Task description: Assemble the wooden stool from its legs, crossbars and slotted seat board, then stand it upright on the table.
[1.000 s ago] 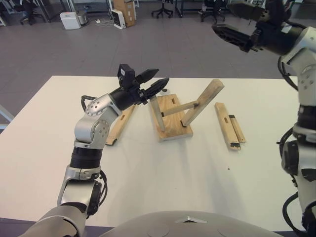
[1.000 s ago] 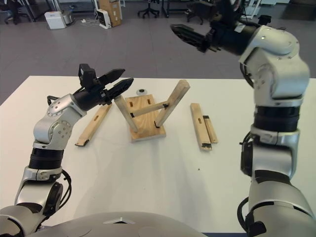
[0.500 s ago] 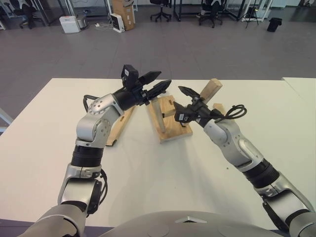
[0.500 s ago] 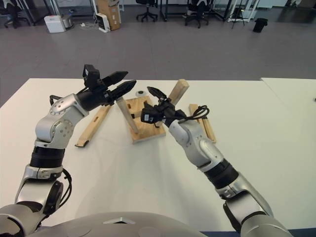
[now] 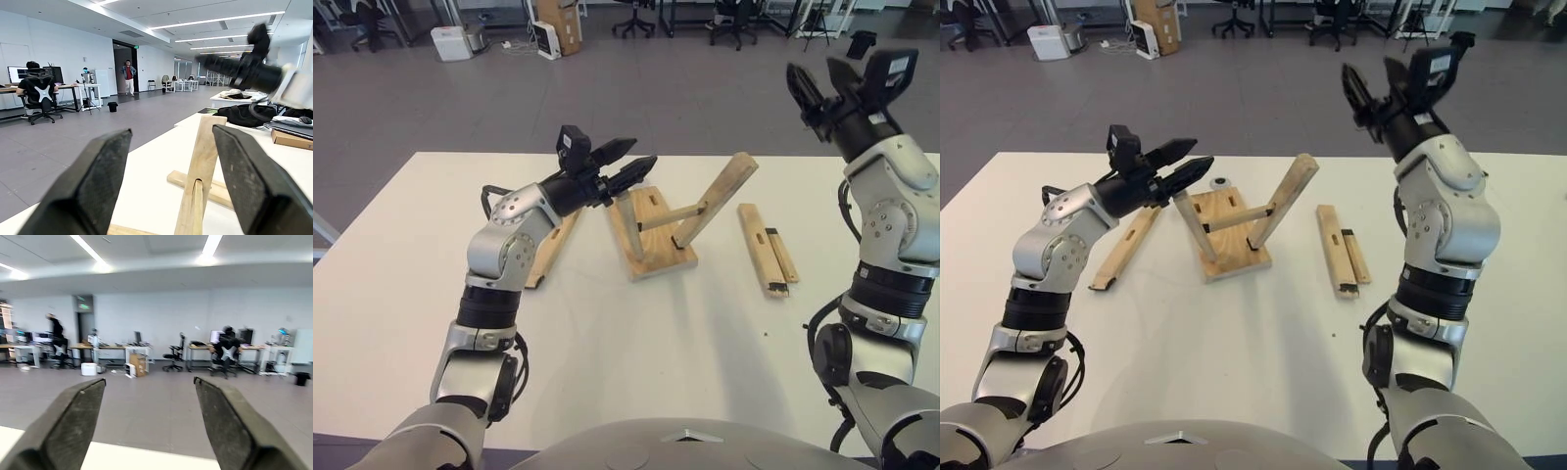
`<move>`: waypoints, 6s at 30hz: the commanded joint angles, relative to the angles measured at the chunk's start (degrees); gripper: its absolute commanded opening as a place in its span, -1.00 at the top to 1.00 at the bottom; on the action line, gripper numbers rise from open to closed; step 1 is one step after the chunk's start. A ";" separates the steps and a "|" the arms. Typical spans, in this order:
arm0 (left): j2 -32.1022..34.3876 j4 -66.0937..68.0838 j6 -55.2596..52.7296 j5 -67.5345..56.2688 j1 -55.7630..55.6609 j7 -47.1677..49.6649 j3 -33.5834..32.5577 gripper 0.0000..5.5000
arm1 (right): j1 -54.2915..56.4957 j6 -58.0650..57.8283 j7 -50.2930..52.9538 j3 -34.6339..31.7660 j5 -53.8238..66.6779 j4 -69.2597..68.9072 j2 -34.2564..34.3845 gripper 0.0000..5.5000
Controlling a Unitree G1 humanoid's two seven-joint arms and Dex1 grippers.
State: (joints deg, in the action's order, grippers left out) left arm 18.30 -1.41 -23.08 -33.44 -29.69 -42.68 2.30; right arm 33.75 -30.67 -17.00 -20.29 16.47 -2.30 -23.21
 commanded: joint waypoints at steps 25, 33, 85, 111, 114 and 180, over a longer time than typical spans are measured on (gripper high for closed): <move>2.32 -4.10 -12.23 -13.45 -15.80 1.65 -9.87 -0.10 | 14.03 -7.97 -5.80 -1.57 33.75 -13.18 4.31 -0.24; 3.52 1.63 -12.30 -4.27 -3.33 -1.97 1.95 -0.10 | -4.16 -4.39 -6.85 7.50 24.85 0.10 7.02 -0.24; 0.22 77.59 52.50 61.68 -20.39 12.08 33.52 -0.10 | -38.38 -8.39 -6.74 34.63 -0.30 -19.79 -4.20 -0.24; 21.61 19.68 22.23 0.27 0.97 -39.19 33.66 -0.10 | -28.42 0.59 -7.65 32.97 -9.17 3.88 -3.20 -0.24; 14.18 34.88 24.15 -0.38 -8.97 -31.30 21.16 -0.10 | -28.70 0.97 -8.27 33.10 -9.57 4.39 -2.95 -0.24; 2.73 75.84 51.69 52.16 -17.63 6.98 15.28 -0.10 | -31.13 6.26 -10.37 32.56 -14.68 7.50 -0.75 -0.24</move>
State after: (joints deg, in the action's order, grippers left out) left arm 22.41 73.36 29.82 16.64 -47.34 -37.32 16.47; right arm 4.82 -21.71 -27.68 10.85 4.01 3.41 -23.86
